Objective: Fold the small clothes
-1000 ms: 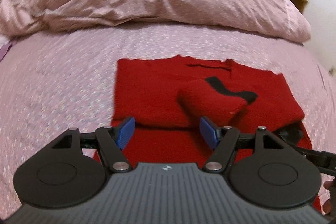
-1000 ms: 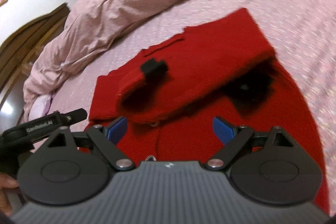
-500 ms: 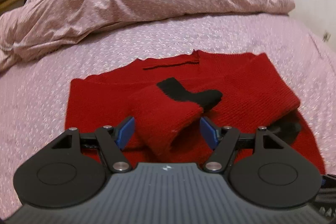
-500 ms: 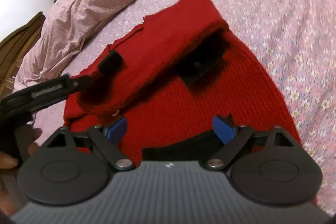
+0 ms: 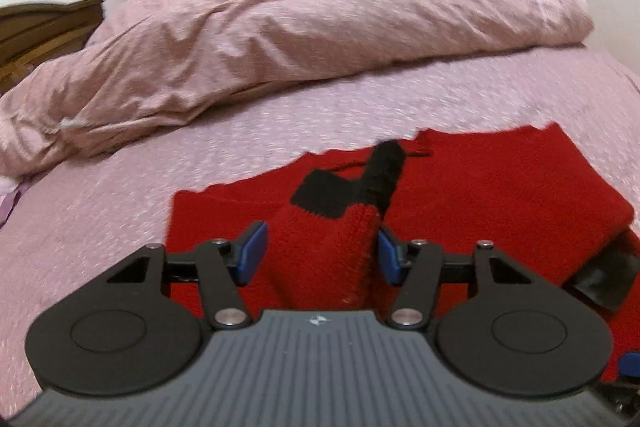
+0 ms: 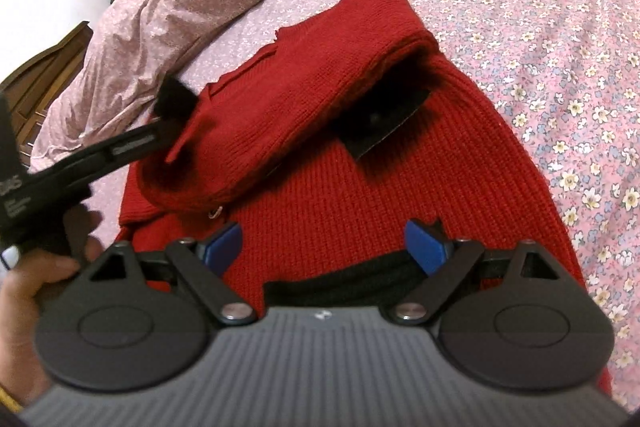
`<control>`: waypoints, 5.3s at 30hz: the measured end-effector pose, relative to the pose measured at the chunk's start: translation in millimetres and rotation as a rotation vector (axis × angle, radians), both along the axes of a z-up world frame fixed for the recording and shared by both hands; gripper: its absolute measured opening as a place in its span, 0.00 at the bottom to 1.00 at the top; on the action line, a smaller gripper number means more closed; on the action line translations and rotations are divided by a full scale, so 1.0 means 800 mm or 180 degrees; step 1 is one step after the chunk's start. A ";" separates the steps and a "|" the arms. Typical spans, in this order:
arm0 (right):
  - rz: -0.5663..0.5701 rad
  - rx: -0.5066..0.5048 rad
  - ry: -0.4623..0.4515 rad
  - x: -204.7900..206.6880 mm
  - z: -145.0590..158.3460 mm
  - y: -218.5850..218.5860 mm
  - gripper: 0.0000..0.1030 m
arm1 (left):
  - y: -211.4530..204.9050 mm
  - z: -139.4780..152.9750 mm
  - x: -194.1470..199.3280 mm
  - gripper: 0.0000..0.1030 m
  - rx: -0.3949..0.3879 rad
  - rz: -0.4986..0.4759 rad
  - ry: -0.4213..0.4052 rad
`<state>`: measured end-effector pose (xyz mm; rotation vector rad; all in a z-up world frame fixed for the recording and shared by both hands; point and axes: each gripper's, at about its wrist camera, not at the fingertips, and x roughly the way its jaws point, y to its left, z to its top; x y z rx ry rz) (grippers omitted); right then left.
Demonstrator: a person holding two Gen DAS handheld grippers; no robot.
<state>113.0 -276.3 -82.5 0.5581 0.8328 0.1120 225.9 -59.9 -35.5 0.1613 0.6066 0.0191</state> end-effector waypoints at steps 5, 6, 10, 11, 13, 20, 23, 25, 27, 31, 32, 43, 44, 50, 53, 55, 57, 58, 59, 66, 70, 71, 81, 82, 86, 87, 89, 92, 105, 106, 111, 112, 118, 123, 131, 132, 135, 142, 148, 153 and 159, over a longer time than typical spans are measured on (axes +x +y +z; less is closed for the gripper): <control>0.0026 -0.0086 -0.0004 0.001 0.001 0.005 0.86 | 0.048 0.000 -0.016 0.61 -0.0198 0.0232 0.0064; 0.0024 -0.0090 -0.0004 0.001 0.001 0.005 0.86 | 0.057 -0.002 -0.019 0.61 -0.0215 0.0274 0.0088; 0.0016 -0.0086 0.0003 0.001 0.003 0.006 0.86 | 0.086 -0.013 -0.032 0.61 -0.0268 0.0403 0.0197; 0.0023 -0.0085 0.0009 0.001 0.003 0.005 0.86 | 0.093 -0.016 -0.035 0.61 -0.0288 0.0425 0.0228; 0.0056 -0.0079 0.0044 0.005 0.005 0.004 0.86 | 0.108 -0.017 -0.043 0.61 -0.0329 0.0429 0.0268; 0.0219 -0.0070 0.0032 0.031 0.032 -0.006 0.87 | 0.144 -0.006 -0.054 0.63 -0.0450 0.0321 0.0154; 0.0430 -0.0296 -0.0084 0.050 0.050 0.001 0.87 | 0.156 -0.006 -0.042 0.63 -0.0564 0.0356 0.0141; 0.0604 -0.0485 -0.0160 0.067 0.060 0.007 0.87 | 0.163 -0.006 -0.034 0.63 -0.0686 0.0339 0.0129; 0.0760 -0.0655 -0.0216 0.087 0.066 0.012 0.87 | 0.167 -0.006 -0.029 0.63 -0.0767 0.0273 0.0102; 0.0922 -0.0790 -0.0232 0.131 0.064 0.011 0.86 | 0.166 -0.010 -0.018 0.62 -0.0800 0.0091 0.0086; 0.0941 -0.0807 -0.0238 0.139 0.062 0.011 0.86 | 0.165 -0.012 -0.016 0.62 -0.0783 0.0082 0.0110; 0.1060 -0.0971 -0.0436 0.212 0.042 -0.005 0.86 | 0.158 -0.033 0.004 0.62 -0.0711 -0.0033 0.0213; 0.1083 -0.0972 -0.0447 0.218 0.042 -0.005 0.86 | 0.156 -0.034 0.004 0.62 -0.0664 -0.0046 0.0218; 0.1359 -0.1153 -0.0552 0.244 0.037 0.007 0.86 | 0.156 -0.045 0.005 0.62 -0.0598 -0.0017 0.0270; 0.1483 -0.1146 -0.0519 0.251 0.031 0.012 0.87 | 0.158 -0.046 0.008 0.62 -0.0615 0.0009 0.0283; 0.1564 -0.1200 -0.0463 0.254 0.025 0.015 0.88 | 0.156 -0.045 0.006 0.61 -0.0607 0.0018 0.0275; 0.1679 -0.1316 -0.0487 0.252 0.019 0.020 0.88 | 0.151 -0.043 0.002 0.59 -0.0561 0.0002 0.0239; 0.1735 -0.1389 -0.0531 0.249 0.017 0.023 0.89 | 0.147 -0.042 -0.002 0.58 -0.0525 -0.0020 0.0208; 0.1782 -0.1449 -0.0563 0.246 0.016 0.025 0.89 | 0.144 -0.042 -0.005 0.58 -0.0498 -0.0042 0.0187; 0.2019 -0.1590 -0.0670 0.245 0.015 0.026 0.89 | 0.136 -0.037 -0.015 0.54 -0.0455 -0.0082 0.0104; 0.2156 -0.1727 -0.0779 0.245 0.014 0.033 0.89 | 0.130 -0.040 -0.016 0.54 -0.0338 -0.0143 0.0099; 0.2176 -0.1731 -0.0777 0.247 0.013 0.033 0.89 | 0.130 -0.042 -0.015 0.54 -0.0314 -0.0134 0.0112; 0.2495 -0.1614 -0.0775 0.246 0.017 0.030 0.55 | 0.135 -0.049 -0.003 0.36 -0.0346 -0.0023 0.0116; 0.2533 -0.1576 -0.0775 0.243 0.018 0.032 0.44 | 0.135 -0.046 -0.005 0.27 -0.0316 -0.0008 0.0079; 0.2580 -0.1668 -0.0896 0.228 0.021 0.040 0.25 | 0.140 -0.032 -0.013 0.11 -0.0448 0.0024 -0.0020; 0.2536 -0.1636 -0.0933 0.226 0.024 0.038 0.21 | 0.142 -0.027 -0.016 0.09 -0.0480 0.0032 -0.0046; 0.2403 -0.1483 -0.1031 0.222 0.033 0.030 0.16 | 0.144 -0.019 -0.019 0.08 -0.0517 0.0044 -0.0106; 0.2227 -0.1336 -0.1201 0.212 0.047 0.023 0.16 | 0.148 -0.005 -0.020 0.07 -0.0589 0.0068 -0.0191; 0.1612 -0.1257 -0.1406 0.231 0.048 0.027 0.20 | 0.179 0.018 0.040 0.06 -0.0338 0.0414 -0.0273; 0.1571 -0.1311 -0.1324 0.235 0.041 0.030 0.22 | 0.185 0.013 0.050 0.06 -0.0434 0.0429 -0.0165; 0.1190 -0.1449 -0.1335 0.227 0.036 0.018 0.31 | 0.187 0.002 0.050 0.06 -0.0449 0.0311 -0.0040; 0.1091 -0.1388 -0.1353 0.224 0.041 0.008 0.39 | 0.186 0.001 0.048 0.07 -0.0483 0.0282 -0.0056; 0.0637 -0.1039 -0.1250 0.226 0.063 -0.059 0.65 | 0.175 0.004 0.048 0.08 -0.0628 0.0127 0.0025; 0.0284 -0.1072 -0.1066 0.230 0.057 -0.097 0.65 | 0.164 -0.014 0.072 0.11 -0.0575 0.0087 0.0376; 0.0238 -0.1042 -0.0908 0.223 0.034 -0.110 0.65 | 0.140 -0.035 0.081 0.53 -0.0398 -0.0140 0.0541; 0.0246 -0.1049 -0.0902 0.224 0.034 -0.108 0.65 | 0.136 -0.036 0.081 0.54 -0.0332 -0.0156 0.0516; 0.0276 -0.1043 -0.0889 0.223 0.030 -0.104 0.65 | 0.131 -0.041 0.083 0.54 -0.0228 -0.0109 0.0457; 0.0368 -0.1070 -0.0872 0.218 0.026 -0.093 0.65 | 0.150 -0.028 0.073 0.54 -0.0355 0.0111 0.0287; 0.0337 -0.0987 -0.0820 0.219 0.017 -0.090 0.65 | 0.153 -0.036 0.082 0.54 -0.0431 0.0076 0.0400; 0.0454 -0.1090 -0.0863 0.215 0.016 -0.081 0.65 | 0.126 -0.047 0.074 0.45 -0.0117 -0.0246 0.0413; 0.0463 -0.1165 -0.0907 0.214 0.018 -0.073 0.65 | 0.117 -0.048 0.075 0.09 -0.0054 -0.0218 0.0389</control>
